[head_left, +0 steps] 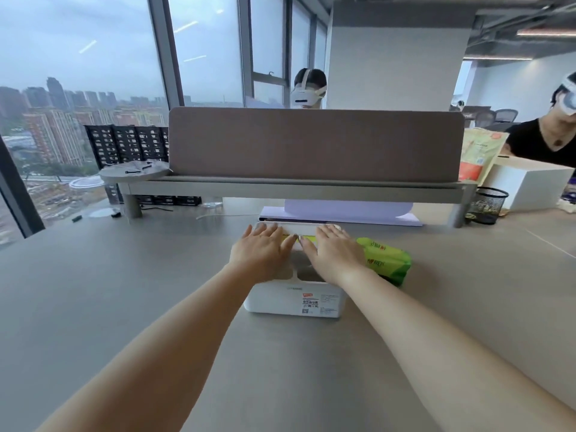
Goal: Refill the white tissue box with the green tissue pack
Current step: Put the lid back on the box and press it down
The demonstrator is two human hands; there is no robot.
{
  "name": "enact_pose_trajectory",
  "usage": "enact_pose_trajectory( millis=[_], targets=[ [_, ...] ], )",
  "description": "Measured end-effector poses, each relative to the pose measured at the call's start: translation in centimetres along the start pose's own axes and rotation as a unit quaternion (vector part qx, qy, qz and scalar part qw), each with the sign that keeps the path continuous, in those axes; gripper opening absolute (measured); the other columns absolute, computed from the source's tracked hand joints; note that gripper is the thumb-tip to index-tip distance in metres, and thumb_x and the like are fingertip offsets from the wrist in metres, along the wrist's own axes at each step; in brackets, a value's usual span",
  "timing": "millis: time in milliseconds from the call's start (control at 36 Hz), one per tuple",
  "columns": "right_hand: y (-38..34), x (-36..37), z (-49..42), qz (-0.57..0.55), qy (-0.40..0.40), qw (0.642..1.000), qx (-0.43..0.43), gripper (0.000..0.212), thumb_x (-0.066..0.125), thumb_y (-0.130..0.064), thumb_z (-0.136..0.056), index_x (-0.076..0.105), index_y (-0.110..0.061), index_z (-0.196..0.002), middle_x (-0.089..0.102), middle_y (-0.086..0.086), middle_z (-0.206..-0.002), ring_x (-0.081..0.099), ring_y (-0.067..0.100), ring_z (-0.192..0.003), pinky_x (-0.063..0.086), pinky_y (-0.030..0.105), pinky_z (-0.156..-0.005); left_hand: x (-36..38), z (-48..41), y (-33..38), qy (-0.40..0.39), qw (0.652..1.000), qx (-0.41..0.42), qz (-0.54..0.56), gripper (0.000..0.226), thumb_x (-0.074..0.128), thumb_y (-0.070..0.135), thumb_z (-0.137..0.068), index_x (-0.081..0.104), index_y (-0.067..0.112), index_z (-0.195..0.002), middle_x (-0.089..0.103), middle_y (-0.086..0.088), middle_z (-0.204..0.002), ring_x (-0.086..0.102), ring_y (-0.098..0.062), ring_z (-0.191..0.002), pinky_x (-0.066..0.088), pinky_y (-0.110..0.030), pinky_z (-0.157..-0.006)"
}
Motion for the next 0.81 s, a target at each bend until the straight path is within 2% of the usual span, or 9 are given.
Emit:
enact_pose_trajectory(
  millis=[56, 167, 278, 389, 444, 528, 667, 806],
  targets=[
    [0.1, 0.0, 0.8, -0.002, -0.002, 1.0, -0.025, 0.067, 0.017, -0.053, -0.096, 0.029, -0.009, -0.144, 0.026, 0.009, -0.156, 0.019, 0.023, -0.145, 0.012, 0.038, -0.12, -0.2, 1.2, 0.3, 0.021, 1.0, 0.009, 0.016, 0.056, 0.013, 0.051, -0.094, 0.041, 0.021, -0.132, 0.04, 0.001, -0.146, 0.024, -0.022, -0.141, 0.014, -0.043, -0.118],
    [0.5, -0.2, 2.7, -0.027, -0.007, 0.998, -0.049, 0.064, 0.02, -0.054, -0.096, 0.028, -0.015, -0.145, 0.022, 0.004, -0.158, 0.013, 0.021, -0.146, 0.008, 0.04, -0.12, -0.1, 3.8, 0.7, 0.013, 0.998, 0.001, 0.057, 0.061, 0.017, 0.057, -0.094, 0.025, 0.023, -0.145, 0.019, 0.004, -0.158, 0.008, -0.016, -0.146, 0.005, -0.04, -0.12],
    [0.5, -0.2, 5.1, -0.018, -0.015, 0.997, -0.067, 0.074, 0.025, -0.062, -0.091, 0.017, -0.016, -0.148, 0.012, 0.001, -0.16, 0.004, 0.019, -0.147, 0.007, 0.039, -0.12, -0.2, 6.0, 1.2, 0.028, 0.999, 0.023, 0.026, 0.075, 0.014, 0.067, -0.088, 0.014, 0.022, -0.148, 0.013, 0.003, -0.159, 0.003, -0.016, -0.146, 0.002, -0.037, -0.121],
    [0.7, -0.7, 6.5, 0.01, -0.033, 0.995, -0.096, 0.102, 0.006, -0.079, -0.07, 0.004, -0.014, -0.15, 0.003, 0.001, -0.161, -0.002, 0.016, -0.147, 0.0, 0.033, -0.118, -0.5, 7.3, 1.3, 0.013, 0.997, 0.082, -0.005, 0.086, 0.018, 0.07, -0.084, 0.002, 0.017, -0.15, 0.001, 0.001, -0.16, -0.008, -0.015, -0.146, -0.007, -0.029, -0.116],
    [0.9, -0.8, 6.6, 0.025, -0.049, 0.993, -0.106, 0.108, 0.002, -0.08, -0.064, -0.002, -0.014, -0.15, -0.003, 0.002, -0.161, -0.006, 0.015, -0.147, -0.004, 0.031, -0.117, -0.5, 7.4, 1.3, 0.005, 0.995, 0.1, -0.02, 0.088, 0.018, 0.07, -0.083, -0.001, 0.015, -0.149, -0.003, -0.001, -0.16, -0.011, -0.016, -0.146, -0.011, -0.027, -0.114],
    [1.2, -0.7, 6.2, 0.038, -0.064, 0.991, -0.107, 0.11, 0.0, -0.08, -0.061, -0.006, -0.013, -0.149, -0.008, 0.003, -0.16, -0.009, 0.014, -0.147, -0.005, 0.03, -0.117, -0.2, 6.5, 1.1, 0.0, 0.993, 0.108, -0.045, 0.095, 0.006, 0.076, -0.076, -0.005, 0.015, -0.149, -0.005, -0.002, -0.159, -0.012, -0.018, -0.145, -0.012, -0.027, -0.112],
    [2.0, -0.5, 4.5, 0.066, -0.08, 0.99, -0.096, 0.092, 0.018, -0.07, -0.083, -0.011, -0.011, -0.148, -0.015, 0.005, -0.159, -0.013, 0.016, -0.146, -0.006, 0.031, -0.118, 0.8, 4.3, 1.1, -0.009, 0.994, 0.099, -0.05, 0.103, -0.003, 0.078, -0.067, -0.008, 0.014, -0.148, -0.008, -0.004, -0.159, -0.014, -0.019, -0.145, -0.011, -0.03, -0.113],
    [3.4, 0.3, 1.6, 0.082, -0.095, 0.989, -0.083, 0.088, 0.019, -0.067, -0.087, -0.014, -0.011, -0.147, -0.019, 0.005, -0.158, -0.016, 0.016, -0.145, -0.005, 0.032, -0.119, 1.8, 1.2, 1.1, -0.004, 0.995, 0.092, -0.049, 0.102, -0.003, 0.078, -0.068, -0.007, 0.014, -0.148, -0.008, -0.005, -0.159, -0.014, -0.02, -0.145, -0.008, -0.032, -0.115]
  ],
)
Point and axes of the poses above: each hand's wrist, its own z-axis away from the middle knuckle, its own x-axis out of the palm, y = z × x, the point moved 6 cm from there along -z, towards the middle knuckle
